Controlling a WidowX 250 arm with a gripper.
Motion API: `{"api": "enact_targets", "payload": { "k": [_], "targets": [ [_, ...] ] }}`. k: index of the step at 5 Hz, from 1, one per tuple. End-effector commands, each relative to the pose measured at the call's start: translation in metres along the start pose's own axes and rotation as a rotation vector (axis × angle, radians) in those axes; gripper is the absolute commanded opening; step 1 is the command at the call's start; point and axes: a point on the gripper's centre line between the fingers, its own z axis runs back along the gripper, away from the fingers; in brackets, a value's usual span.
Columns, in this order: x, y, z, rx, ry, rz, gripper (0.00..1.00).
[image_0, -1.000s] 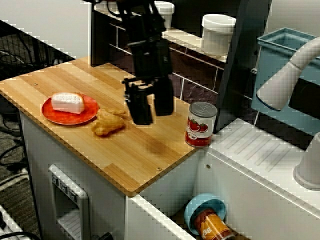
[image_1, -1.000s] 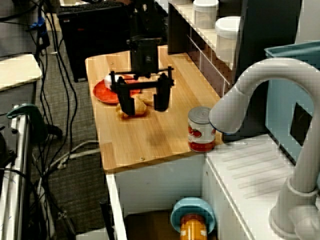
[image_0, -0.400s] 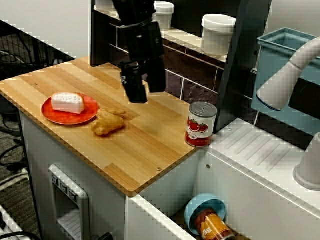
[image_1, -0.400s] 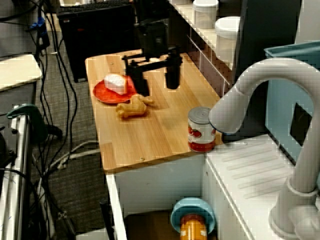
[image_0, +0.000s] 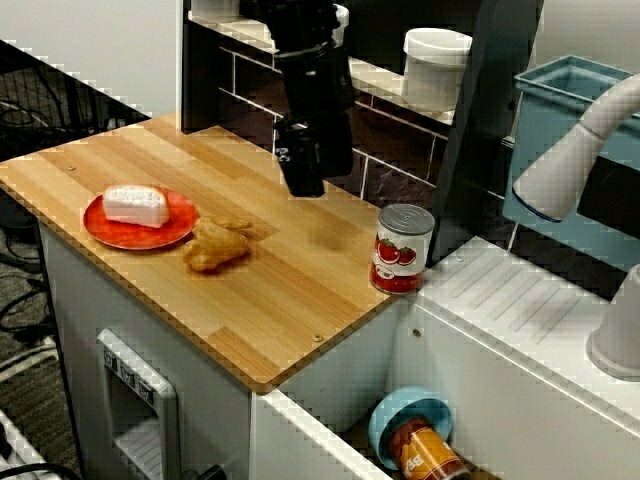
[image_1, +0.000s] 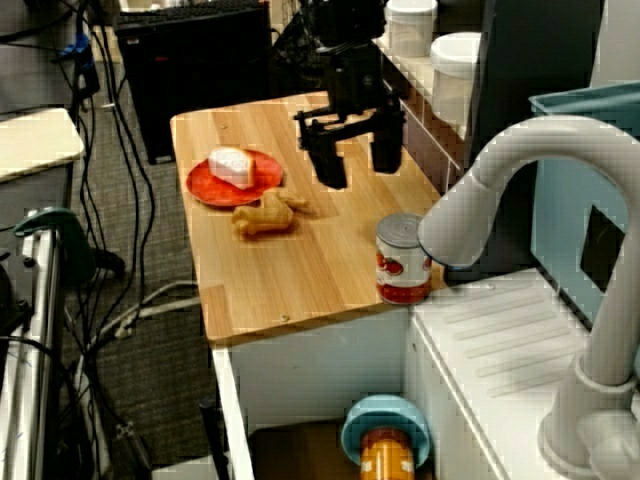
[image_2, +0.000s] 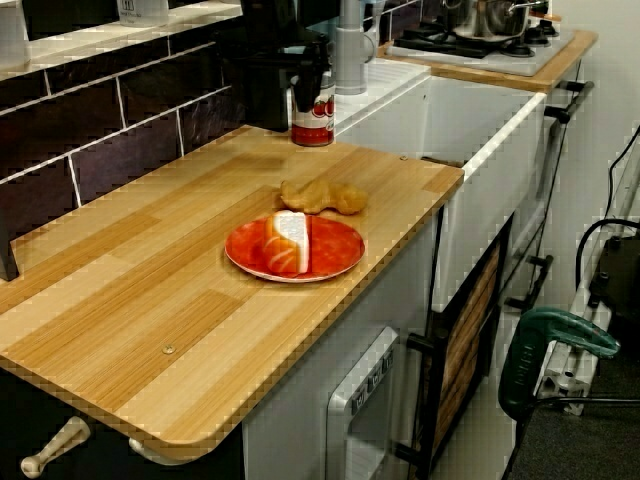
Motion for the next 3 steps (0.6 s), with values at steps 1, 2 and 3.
{"api": "enact_targets", "payload": {
  "k": [1, 2, 3],
  "targets": [
    [0.015, 0.022, 0.000, 0.022, -0.011, -0.007, 1.00],
    [0.022, 0.014, -0.003, 0.000, -0.024, -0.033, 1.00],
    [0.025, 0.008, -0.005, -0.015, -0.038, -0.036, 1.00]
  ]
}}
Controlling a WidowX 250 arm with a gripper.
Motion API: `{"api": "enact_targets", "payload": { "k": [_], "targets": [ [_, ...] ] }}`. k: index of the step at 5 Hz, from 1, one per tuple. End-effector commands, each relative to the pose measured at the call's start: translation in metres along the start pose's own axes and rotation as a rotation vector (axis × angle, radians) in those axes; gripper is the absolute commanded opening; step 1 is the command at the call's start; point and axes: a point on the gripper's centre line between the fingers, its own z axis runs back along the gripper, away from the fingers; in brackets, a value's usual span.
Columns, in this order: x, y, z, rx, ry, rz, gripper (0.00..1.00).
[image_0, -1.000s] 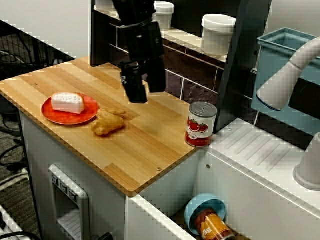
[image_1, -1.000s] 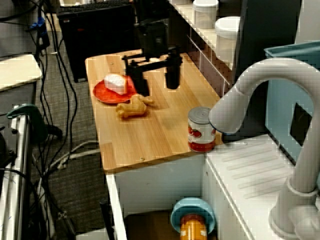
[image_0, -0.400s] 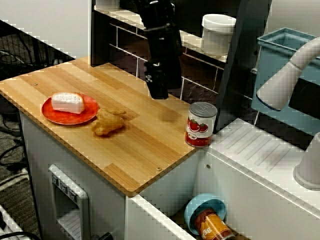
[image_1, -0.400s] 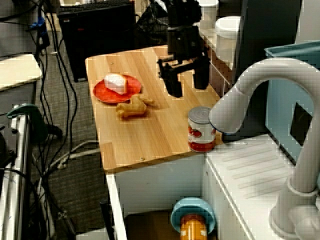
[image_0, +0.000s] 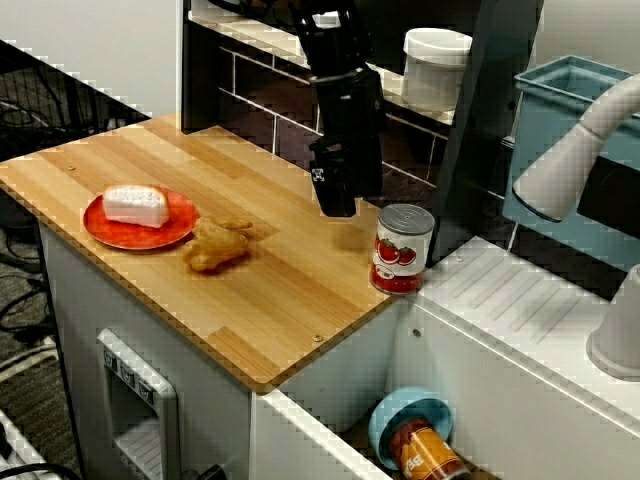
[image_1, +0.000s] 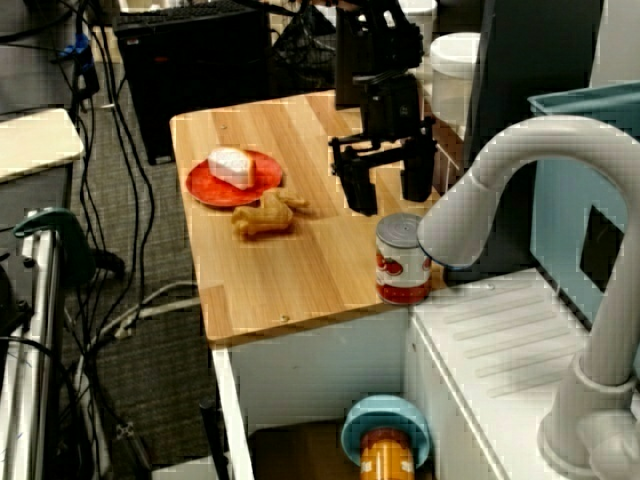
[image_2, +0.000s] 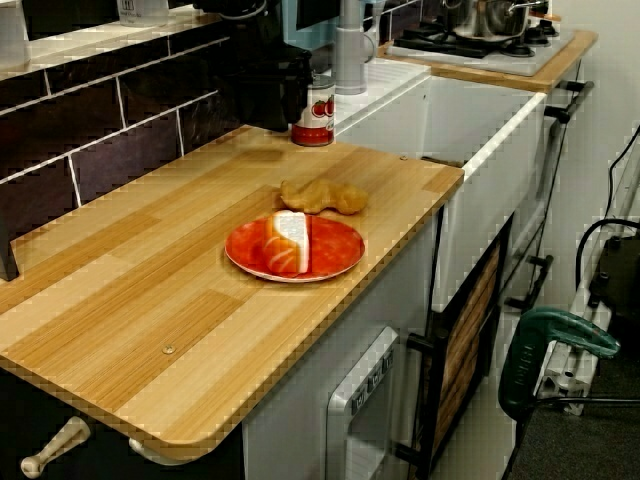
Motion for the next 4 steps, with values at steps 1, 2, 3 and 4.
{"api": "enact_targets", "payload": {
  "k": [1, 2, 3, 4],
  "targets": [
    [0.011, -0.004, 0.021, 0.008, -0.056, -0.010, 1.00],
    [0.017, -0.006, 0.021, -0.026, -0.111, -0.010, 1.00],
    [0.029, -0.013, 0.019, -0.086, -0.184, -0.012, 1.00],
    [0.039, -0.025, 0.017, -0.124, -0.237, -0.024, 1.00]
  ]
}}
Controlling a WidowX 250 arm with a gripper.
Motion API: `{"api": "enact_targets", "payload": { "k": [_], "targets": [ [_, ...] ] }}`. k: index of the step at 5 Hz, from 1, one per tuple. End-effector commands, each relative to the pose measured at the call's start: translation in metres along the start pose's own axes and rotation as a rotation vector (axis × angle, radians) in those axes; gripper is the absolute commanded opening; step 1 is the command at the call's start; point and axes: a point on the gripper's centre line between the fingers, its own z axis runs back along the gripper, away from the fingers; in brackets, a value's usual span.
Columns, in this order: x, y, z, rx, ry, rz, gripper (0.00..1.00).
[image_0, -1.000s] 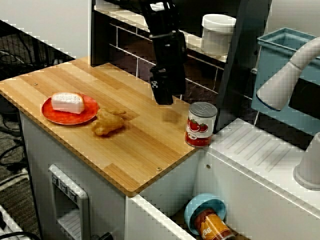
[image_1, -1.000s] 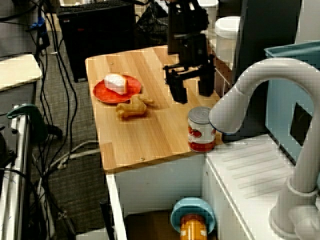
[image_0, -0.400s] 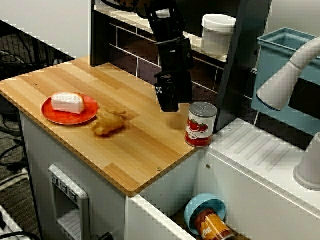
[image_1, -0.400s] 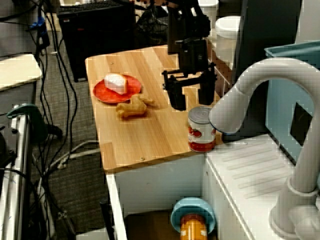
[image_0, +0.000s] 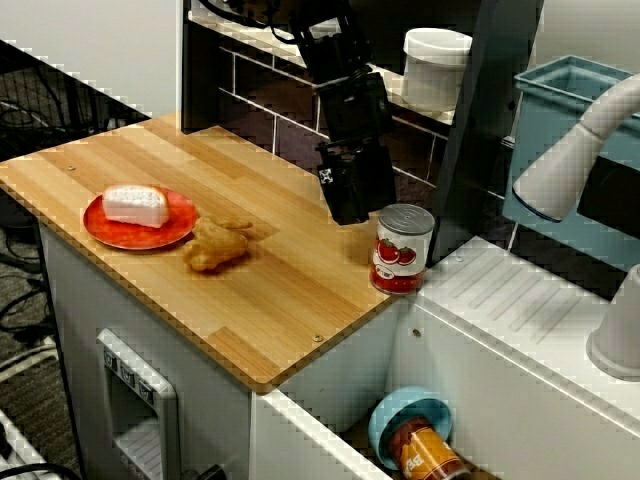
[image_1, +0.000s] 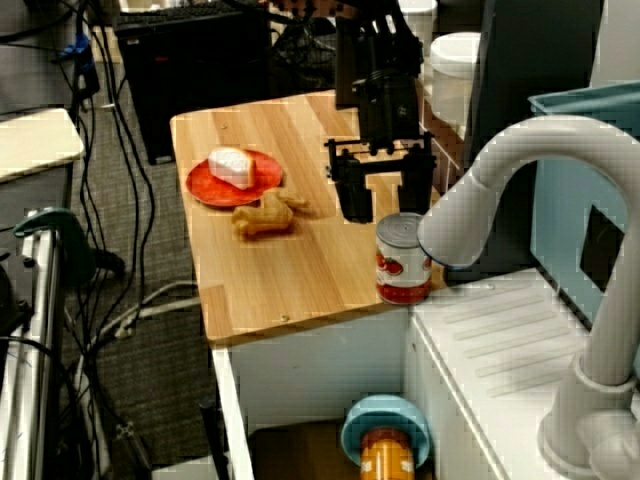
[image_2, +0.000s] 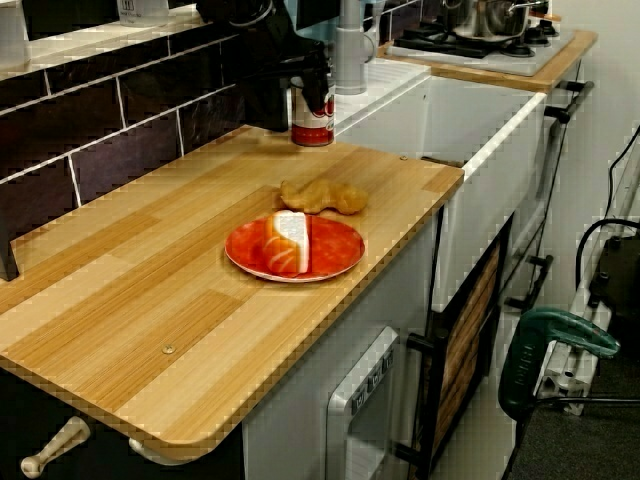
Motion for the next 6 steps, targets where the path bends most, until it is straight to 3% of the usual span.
{"api": "enact_targets", "payload": {
  "k": [1, 3, 4, 6],
  "targets": [
    [0.029, -0.026, 0.006, -0.018, -0.079, -0.068, 1.00],
    [0.038, -0.051, 0.004, -0.100, -0.141, -0.095, 1.00],
    [0.038, -0.061, 0.007, -0.115, -0.150, -0.095, 1.00],
    [0.008, -0.076, 0.024, -0.077, 0.049, -0.121, 1.00]
  ]
}}
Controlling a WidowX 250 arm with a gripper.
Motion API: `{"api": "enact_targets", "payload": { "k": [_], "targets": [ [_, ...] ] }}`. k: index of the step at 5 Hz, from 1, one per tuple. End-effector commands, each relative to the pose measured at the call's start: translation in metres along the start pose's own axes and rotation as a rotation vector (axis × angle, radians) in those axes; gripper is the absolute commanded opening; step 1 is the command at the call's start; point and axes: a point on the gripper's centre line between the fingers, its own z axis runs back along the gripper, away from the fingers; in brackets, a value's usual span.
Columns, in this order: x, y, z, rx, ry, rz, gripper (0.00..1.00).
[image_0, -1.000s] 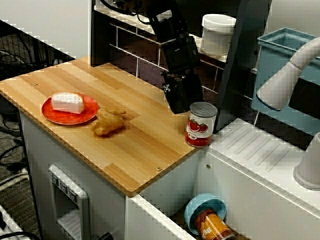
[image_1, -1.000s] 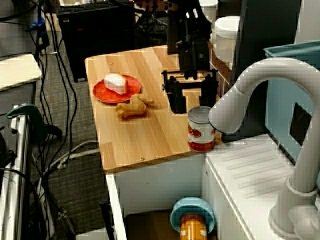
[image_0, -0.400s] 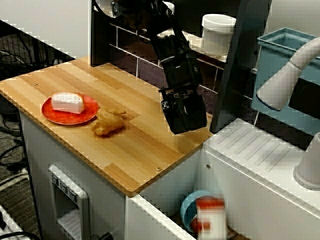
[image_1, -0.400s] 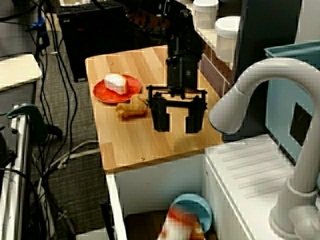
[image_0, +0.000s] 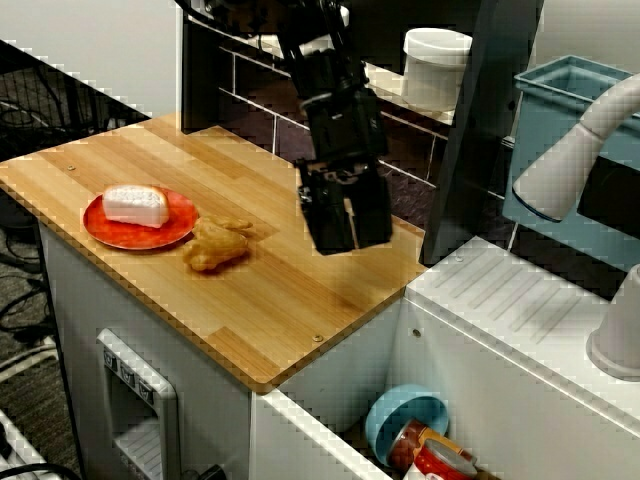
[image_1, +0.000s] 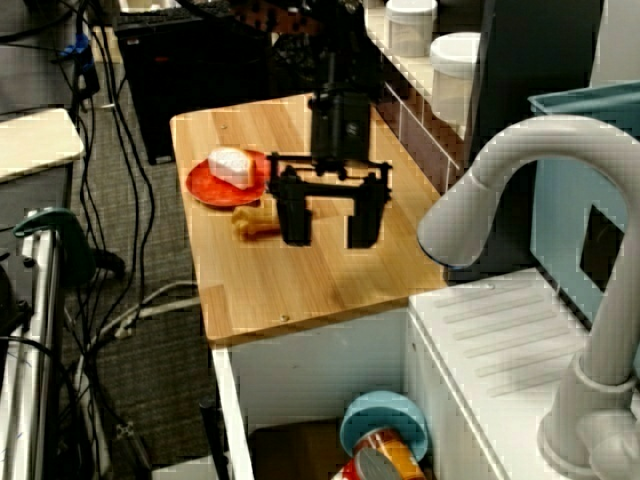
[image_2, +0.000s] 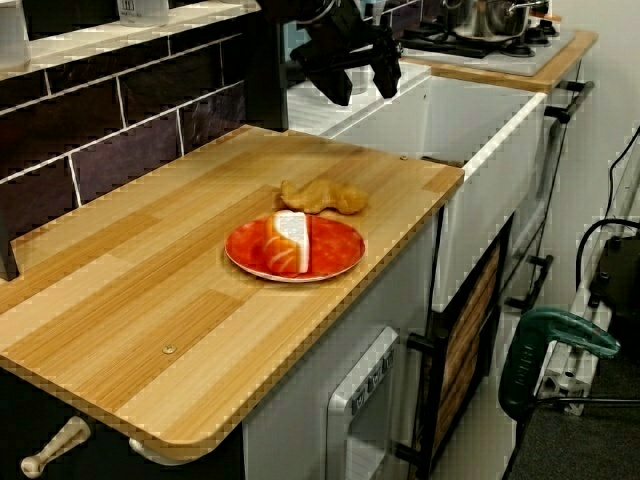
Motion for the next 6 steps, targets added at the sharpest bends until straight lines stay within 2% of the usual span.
{"api": "enact_targets", "payload": {
  "k": [1, 2, 3, 4, 5, 6],
  "targets": [
    [-0.020, -0.029, 0.040, 0.088, 0.145, -0.053, 1.00],
    [-0.034, -0.037, 0.039, 0.150, 0.224, 0.011, 1.00],
    [-0.041, -0.043, 0.033, 0.218, 0.296, 0.166, 1.00],
    [-0.044, -0.049, 0.035, 0.305, 0.311, 0.356, 1.00],
    [-0.050, -0.053, 0.038, 0.331, 0.307, 0.405, 1.00],
    [-0.053, -0.054, 0.039, 0.326, 0.323, 0.420, 1.00]
  ]
}}
